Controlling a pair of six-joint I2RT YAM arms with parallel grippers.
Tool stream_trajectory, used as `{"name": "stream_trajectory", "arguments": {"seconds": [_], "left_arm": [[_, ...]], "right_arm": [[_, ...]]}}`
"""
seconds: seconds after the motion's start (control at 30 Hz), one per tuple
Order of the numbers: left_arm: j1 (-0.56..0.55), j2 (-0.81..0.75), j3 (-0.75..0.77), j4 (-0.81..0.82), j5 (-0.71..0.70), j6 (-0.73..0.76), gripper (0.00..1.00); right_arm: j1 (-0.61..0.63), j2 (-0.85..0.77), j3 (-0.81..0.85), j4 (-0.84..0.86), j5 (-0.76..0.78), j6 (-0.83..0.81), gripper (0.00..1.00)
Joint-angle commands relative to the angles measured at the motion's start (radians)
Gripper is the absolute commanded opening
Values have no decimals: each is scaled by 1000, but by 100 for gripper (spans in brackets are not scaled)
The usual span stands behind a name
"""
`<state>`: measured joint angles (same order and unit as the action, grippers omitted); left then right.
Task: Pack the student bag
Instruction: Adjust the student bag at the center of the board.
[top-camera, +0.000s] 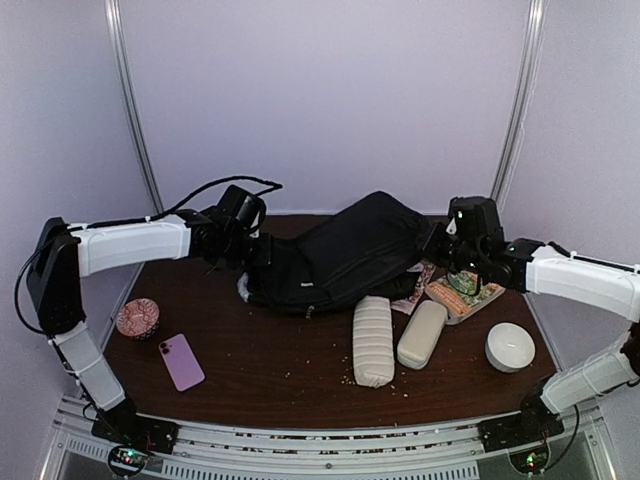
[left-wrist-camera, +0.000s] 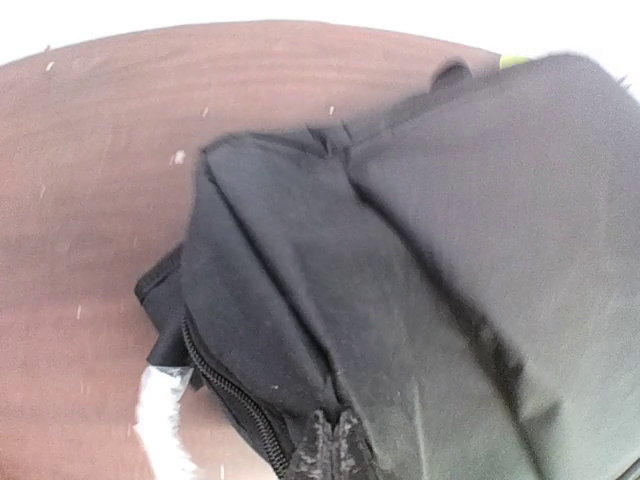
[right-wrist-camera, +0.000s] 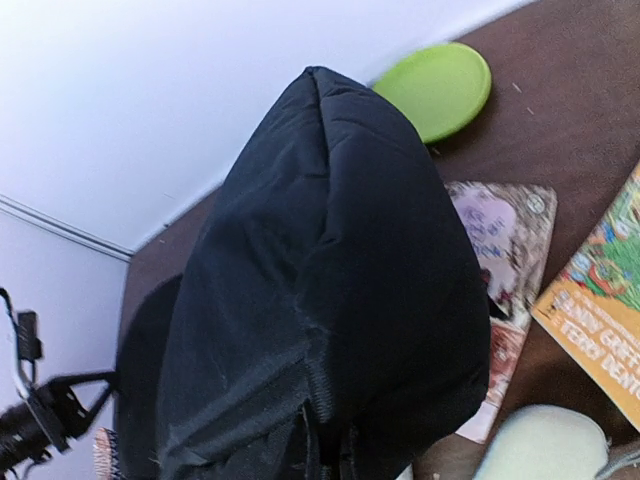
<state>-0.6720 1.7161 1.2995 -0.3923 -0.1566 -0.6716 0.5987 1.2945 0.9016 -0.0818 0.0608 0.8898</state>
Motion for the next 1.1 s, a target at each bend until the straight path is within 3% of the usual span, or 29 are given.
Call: {"name": "stream_trajectory", "arguments": {"seconds": [0.0,0.2,0.23,0.3,0.37,0.43,0.47,0.5,0.63,0.83,1.07], "left_arm": [[46,109,171,123,37,97,0],[60,247,328,81,110,130,0],[59,248,328,68,107,134,0],[61,221,280,53,80,139,0],[62,168,218,43,57,147,22],[68,96,157,35,46,155,54],[68,60,131,29,41,160,66],[69,14,114,10,32,165,76],[68,-138,3,-44,6,159,83],[42,-402,-286,0,37,65,81],[-34,-584,-540,74,17,-59,78]], "right_arm": [[62,-71,-147,87,-59,30,0],[100,-76,-232,80,-105,-36,0],[103,-75,-222,32,-104,-58,12],[105,-94,-203,-47,-90,-108,51],[105,-131,-184,-117,-61,-158,69],[104,-152,-136,-200,-35,-213,76],[106,-153,-106,-250,-25,-240,78],[105,-150,-77,-288,-21,-266,86],[126,-118,19,-334,-62,-354,86],[245,64,196,-324,-153,-585,78],[391,319,338,-343,44,-849,71]]}}
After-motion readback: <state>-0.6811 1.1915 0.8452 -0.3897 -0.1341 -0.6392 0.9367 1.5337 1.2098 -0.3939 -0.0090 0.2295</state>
